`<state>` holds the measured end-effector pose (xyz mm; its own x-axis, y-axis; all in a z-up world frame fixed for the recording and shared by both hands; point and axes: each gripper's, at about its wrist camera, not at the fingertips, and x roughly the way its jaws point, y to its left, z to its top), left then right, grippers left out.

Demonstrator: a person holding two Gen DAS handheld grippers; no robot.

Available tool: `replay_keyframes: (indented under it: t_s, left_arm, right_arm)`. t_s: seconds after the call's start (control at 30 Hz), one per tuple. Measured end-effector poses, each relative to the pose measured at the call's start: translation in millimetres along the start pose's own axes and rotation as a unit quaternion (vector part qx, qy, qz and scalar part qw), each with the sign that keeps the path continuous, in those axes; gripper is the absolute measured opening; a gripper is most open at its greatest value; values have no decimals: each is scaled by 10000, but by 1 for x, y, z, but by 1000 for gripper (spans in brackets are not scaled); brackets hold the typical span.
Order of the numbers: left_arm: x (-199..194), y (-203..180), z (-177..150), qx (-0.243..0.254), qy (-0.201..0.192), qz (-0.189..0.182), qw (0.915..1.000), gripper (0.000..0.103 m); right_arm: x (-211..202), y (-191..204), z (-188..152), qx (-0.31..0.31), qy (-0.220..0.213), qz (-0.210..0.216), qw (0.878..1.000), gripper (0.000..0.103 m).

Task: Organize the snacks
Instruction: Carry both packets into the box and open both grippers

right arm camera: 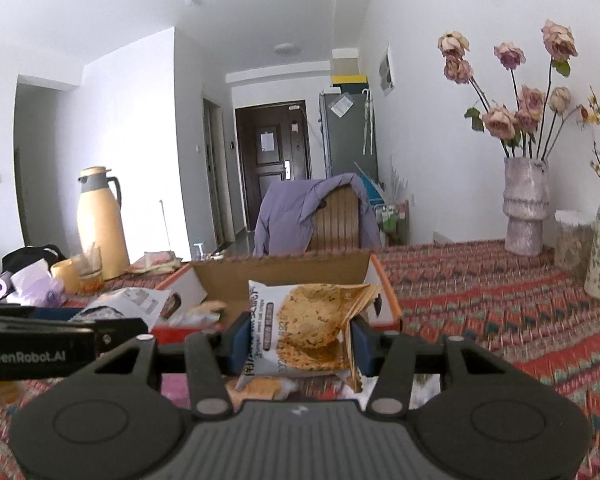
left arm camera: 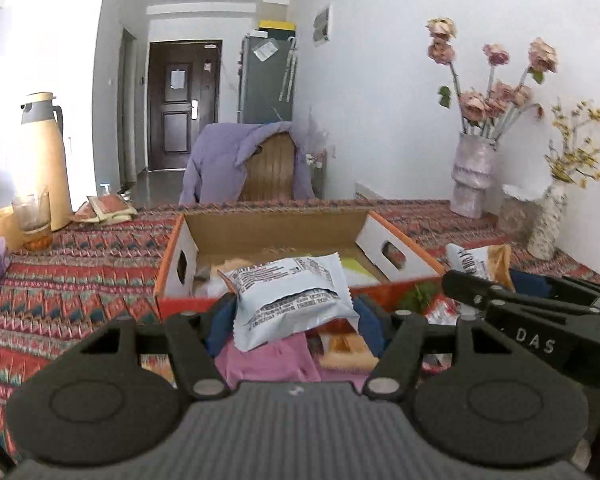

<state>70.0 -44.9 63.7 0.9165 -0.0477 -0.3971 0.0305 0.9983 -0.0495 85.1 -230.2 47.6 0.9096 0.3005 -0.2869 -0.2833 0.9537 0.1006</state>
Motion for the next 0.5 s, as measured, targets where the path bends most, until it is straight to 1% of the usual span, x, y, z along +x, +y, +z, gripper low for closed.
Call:
replay_keyframes:
  t_s: [0.13, 0.23, 0.37, 0.5]
  left_arm:
    - [22, 5, 18, -28, -37, 124, 9999, 65]
    - [41, 10, 31, -78, 19, 217, 9997, 65]
    - [67, 18, 44, -87, 99, 343, 9993, 65]
    - [96, 22, 52, 32, 265, 294, 9992, 65]
  right_arm:
    - [24, -5, 19, -59, -49, -108, 9999, 50]
    - [45, -10, 33, -38, 1, -146, 9999, 50]
    - [76, -15, 46, 35, 149, -152, 9998, 50]
    - [108, -17, 53, 55, 401, -175, 9990, 50]
